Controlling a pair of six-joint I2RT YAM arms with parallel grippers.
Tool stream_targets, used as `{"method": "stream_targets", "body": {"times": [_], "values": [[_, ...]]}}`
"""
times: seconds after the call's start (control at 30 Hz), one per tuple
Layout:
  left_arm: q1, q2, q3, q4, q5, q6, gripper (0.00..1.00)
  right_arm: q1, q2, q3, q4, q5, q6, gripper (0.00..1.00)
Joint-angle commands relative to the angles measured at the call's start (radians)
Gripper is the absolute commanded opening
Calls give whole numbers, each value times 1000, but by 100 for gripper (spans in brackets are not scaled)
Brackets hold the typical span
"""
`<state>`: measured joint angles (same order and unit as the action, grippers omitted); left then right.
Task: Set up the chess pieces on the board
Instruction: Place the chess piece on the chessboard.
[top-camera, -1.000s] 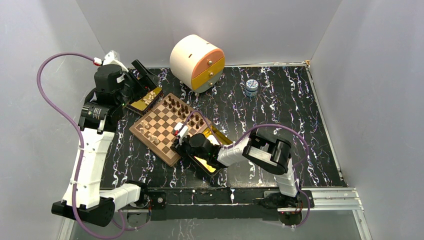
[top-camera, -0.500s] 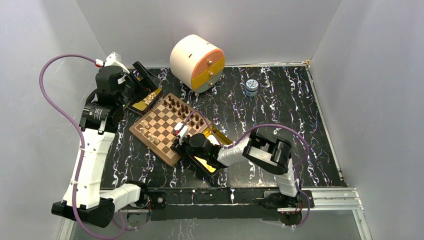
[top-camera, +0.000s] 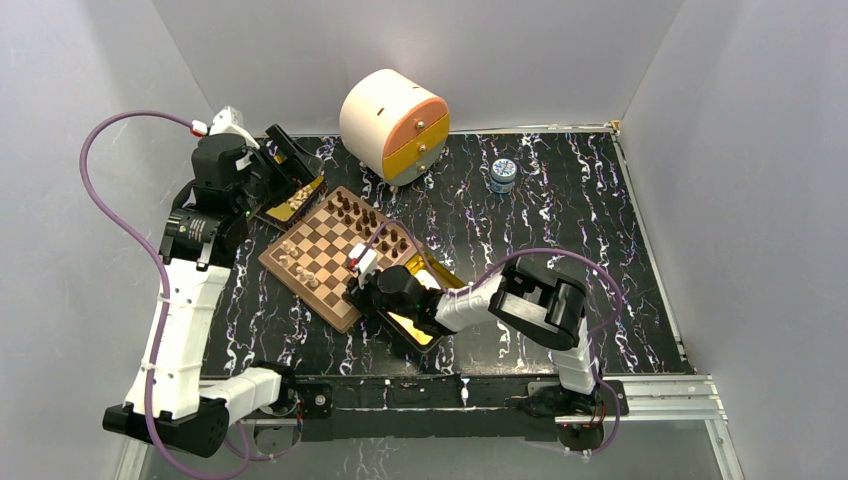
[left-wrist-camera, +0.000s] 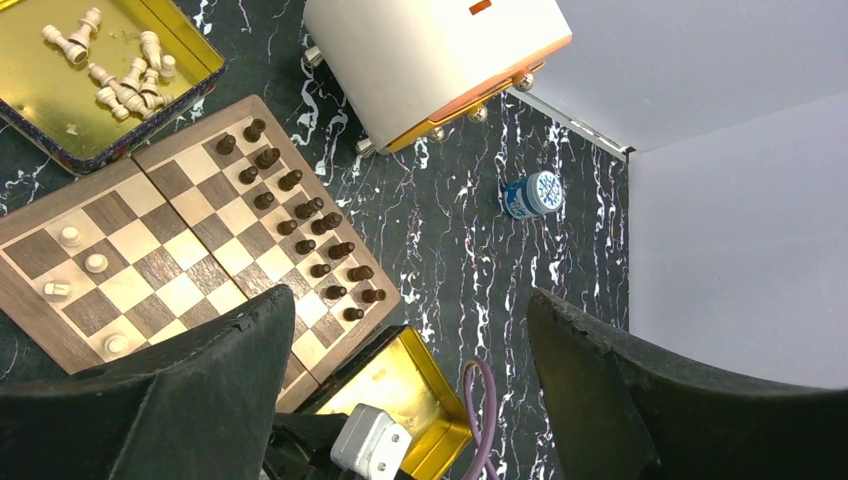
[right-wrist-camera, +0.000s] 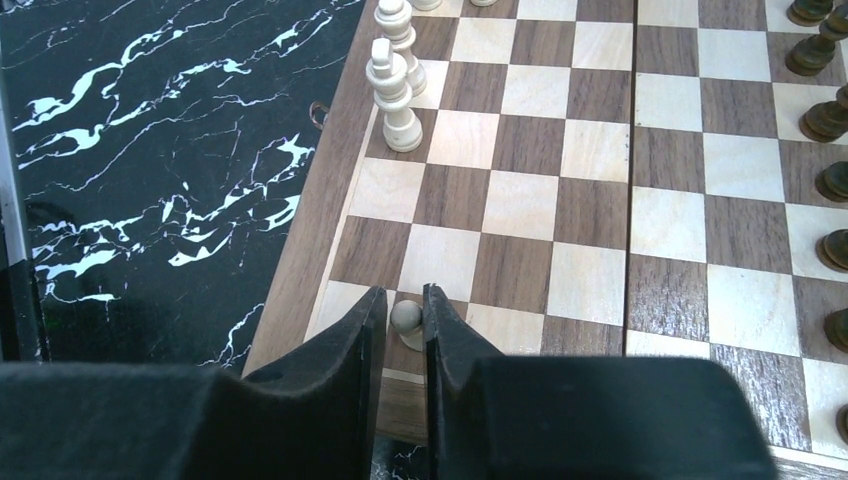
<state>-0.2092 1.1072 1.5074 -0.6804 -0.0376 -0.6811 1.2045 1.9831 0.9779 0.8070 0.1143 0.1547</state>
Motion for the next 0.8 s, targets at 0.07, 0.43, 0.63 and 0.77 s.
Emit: {"method": "stream_targets", "body": {"times": [0.07,0.43,0.63,0.77], "values": [[4,-30,-9,16,0,7,82,1,-41,44,-25,22,8,35],[4,-26,-49,-10,-52,58,83,1,-184,92,-161,26,-32,69],[4,-25,-97,-73,-130,161,81,1,-348,60,-290,48,-15,75],[4,2,-157,-130,-179,233,67,1,-510,-23,-360,34,13,81]]}}
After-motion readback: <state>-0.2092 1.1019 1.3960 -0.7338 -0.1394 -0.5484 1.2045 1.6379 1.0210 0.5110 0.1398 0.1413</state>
